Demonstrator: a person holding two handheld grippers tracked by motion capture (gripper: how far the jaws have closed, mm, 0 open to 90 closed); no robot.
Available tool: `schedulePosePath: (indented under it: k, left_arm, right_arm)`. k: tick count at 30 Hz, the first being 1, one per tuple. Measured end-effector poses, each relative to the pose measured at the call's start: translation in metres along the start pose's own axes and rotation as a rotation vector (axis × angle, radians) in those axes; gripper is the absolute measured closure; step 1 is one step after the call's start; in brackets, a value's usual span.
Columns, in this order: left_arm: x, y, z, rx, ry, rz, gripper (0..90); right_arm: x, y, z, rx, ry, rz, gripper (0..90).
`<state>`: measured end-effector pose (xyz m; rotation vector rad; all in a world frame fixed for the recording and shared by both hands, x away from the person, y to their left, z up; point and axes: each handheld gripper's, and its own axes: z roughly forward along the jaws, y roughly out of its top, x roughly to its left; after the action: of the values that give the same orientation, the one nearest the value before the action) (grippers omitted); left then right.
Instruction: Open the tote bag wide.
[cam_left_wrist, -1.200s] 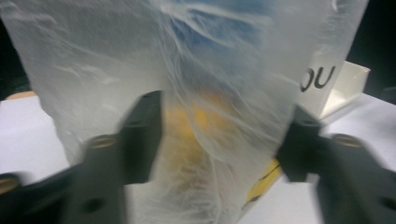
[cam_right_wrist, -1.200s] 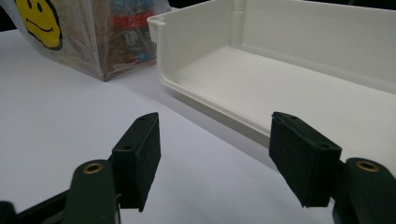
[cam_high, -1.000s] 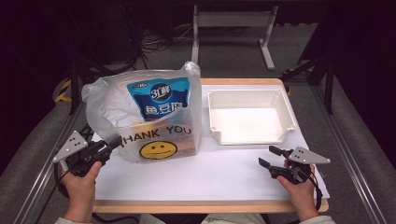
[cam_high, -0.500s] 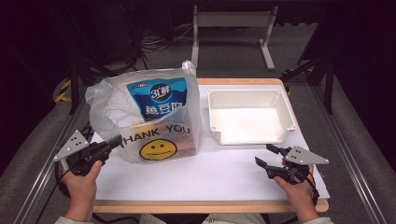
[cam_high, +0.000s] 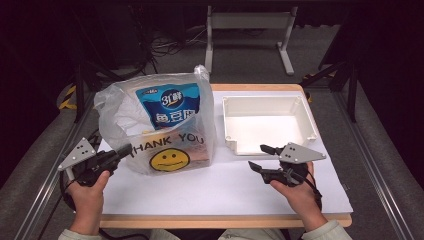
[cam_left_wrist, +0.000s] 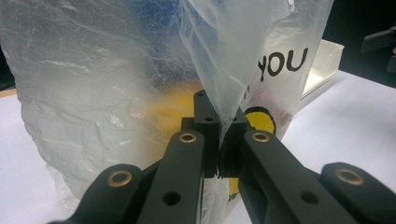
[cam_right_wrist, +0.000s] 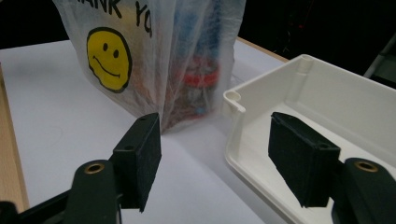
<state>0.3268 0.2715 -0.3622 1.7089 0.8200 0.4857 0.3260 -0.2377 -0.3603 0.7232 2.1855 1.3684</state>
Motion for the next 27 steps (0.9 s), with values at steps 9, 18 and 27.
schedulePosePath:
  k: [9, 18, 27]
  left_arm:
    - [0.002, 0.0, 0.001, -0.003, -0.005, 0.004, 88.8]
    - [0.003, -0.001, 0.001, -0.01, 0.001, -0.005, 86.4]
    - [0.003, -0.001, 0.003, 0.002, -0.001, -0.005, 85.3]
  right_arm:
    - [0.01, 0.031, 0.036, -0.035, 0.057, 0.001, 32.4]
    - [0.014, 0.051, 0.06, -0.089, 0.066, 0.028, 35.2]
    - [0.015, 0.064, 0.086, -0.098, 0.061, 0.033, 31.4]
